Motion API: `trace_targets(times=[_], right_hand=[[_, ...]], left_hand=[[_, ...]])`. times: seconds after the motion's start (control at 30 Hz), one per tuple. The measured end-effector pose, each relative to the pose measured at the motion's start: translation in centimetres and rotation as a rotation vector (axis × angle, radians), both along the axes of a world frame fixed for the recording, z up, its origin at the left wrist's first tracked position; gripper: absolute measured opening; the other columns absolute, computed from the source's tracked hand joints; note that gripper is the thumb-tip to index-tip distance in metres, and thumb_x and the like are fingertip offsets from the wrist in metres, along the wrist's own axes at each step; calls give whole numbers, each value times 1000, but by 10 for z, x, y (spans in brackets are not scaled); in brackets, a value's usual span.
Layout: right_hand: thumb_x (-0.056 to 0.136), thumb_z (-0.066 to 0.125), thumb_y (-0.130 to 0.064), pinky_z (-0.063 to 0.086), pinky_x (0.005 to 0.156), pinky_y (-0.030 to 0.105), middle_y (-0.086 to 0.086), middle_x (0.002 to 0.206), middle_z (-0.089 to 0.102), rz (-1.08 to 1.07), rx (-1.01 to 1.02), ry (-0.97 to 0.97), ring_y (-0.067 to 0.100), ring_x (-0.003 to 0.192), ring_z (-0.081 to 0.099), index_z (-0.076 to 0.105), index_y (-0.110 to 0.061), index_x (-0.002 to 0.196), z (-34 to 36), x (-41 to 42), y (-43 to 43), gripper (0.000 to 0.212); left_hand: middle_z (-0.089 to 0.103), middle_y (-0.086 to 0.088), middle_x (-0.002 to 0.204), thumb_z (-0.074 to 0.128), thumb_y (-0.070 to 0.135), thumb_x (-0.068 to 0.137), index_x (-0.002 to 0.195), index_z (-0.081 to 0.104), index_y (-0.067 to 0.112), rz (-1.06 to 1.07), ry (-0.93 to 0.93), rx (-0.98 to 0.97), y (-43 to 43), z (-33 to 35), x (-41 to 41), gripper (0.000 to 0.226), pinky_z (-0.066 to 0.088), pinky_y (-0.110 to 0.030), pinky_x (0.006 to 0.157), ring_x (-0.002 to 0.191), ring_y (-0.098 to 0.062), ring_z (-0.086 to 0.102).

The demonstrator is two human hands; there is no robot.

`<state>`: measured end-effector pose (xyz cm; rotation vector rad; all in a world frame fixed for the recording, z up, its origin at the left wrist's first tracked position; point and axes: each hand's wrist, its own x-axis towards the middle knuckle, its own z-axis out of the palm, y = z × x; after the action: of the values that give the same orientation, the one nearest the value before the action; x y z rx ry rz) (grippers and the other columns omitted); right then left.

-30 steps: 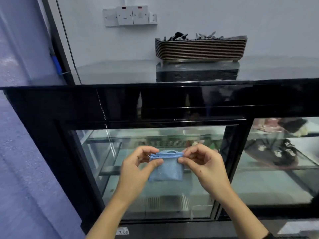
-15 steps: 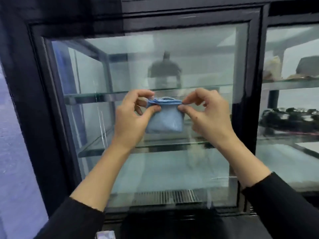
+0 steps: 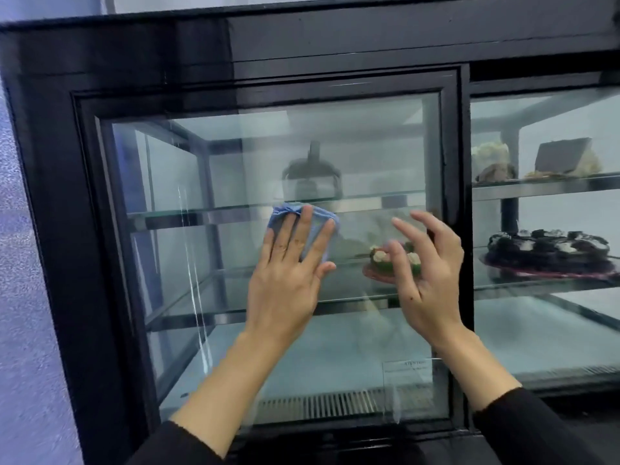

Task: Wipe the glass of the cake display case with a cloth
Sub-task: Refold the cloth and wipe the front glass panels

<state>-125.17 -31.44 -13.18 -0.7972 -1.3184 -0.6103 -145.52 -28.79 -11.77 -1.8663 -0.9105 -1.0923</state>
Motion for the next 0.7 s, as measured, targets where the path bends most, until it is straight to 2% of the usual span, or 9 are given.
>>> trace_targets(times=[0.07,0.17,0.23,0.3,0.37,0.47,0.5,0.57,0.7], right_hand=[[99,46,-34,32,111,52,13,145,43,-183,10,-92,29,137,39,54,-10,134,16,17,6,43],[100,38,-45,16,121,51,15,159,24,-357,-90,-195,31,149,19,33,-9,149,36,37,20,61],[100,32,-51,10,123,49,15,162,15,-451,-115,-248,29,151,10,24,-9,153,38,47,29,68],[100,28,-52,10,123,50,16,163,12,-510,-90,-297,30,152,7,19,-7,154,37,53,33,71],[101,28,-51,11,123,50,18,163,12,-528,-62,-306,31,151,8,18,-6,155,36,54,35,71],[102,28,-51,10,123,49,18,162,12,-529,-43,-295,32,151,9,17,-5,154,35,52,36,71],[102,27,-51,10,123,49,18,162,12,-528,-41,-295,32,151,9,17,-5,154,34,52,36,70],[102,27,-50,10,123,48,18,162,12,-527,-43,-303,32,151,8,16,-5,155,33,51,36,70],[102,30,-46,9,123,49,16,163,12,-477,-79,-287,32,152,7,18,-7,155,19,52,34,67]], left_hand=[[11,-10,164,30,38,106,156,21,22,56,-90,18,3,34,-25,53,9,-47,123,152,-27,8],[4,-6,165,18,46,105,156,13,28,95,-367,15,13,101,-81,55,9,-50,123,152,-26,4],[4,-4,165,15,50,103,156,13,29,66,-428,27,22,119,-108,56,10,-53,122,152,-25,2],[2,-5,165,19,44,105,156,12,26,39,-426,43,28,87,-111,55,6,-54,121,152,-25,-1],[-2,-6,165,24,37,105,157,11,21,36,-360,2,26,16,-108,56,3,-55,121,152,-27,-4],[-5,-3,165,20,44,105,156,9,24,79,-90,-44,18,-63,-128,57,1,-49,122,152,-27,-3],[-6,-2,165,18,47,104,156,7,25,77,-21,-55,19,-56,-139,58,-2,-45,123,152,-26,-3],[-8,-6,165,19,48,104,157,7,22,106,-11,-37,22,-9,-150,60,-5,-41,123,152,-25,-6],[7,-12,164,26,46,103,156,17,25,106,-220,28,28,91,-160,58,10,-49,120,151,-32,5]])
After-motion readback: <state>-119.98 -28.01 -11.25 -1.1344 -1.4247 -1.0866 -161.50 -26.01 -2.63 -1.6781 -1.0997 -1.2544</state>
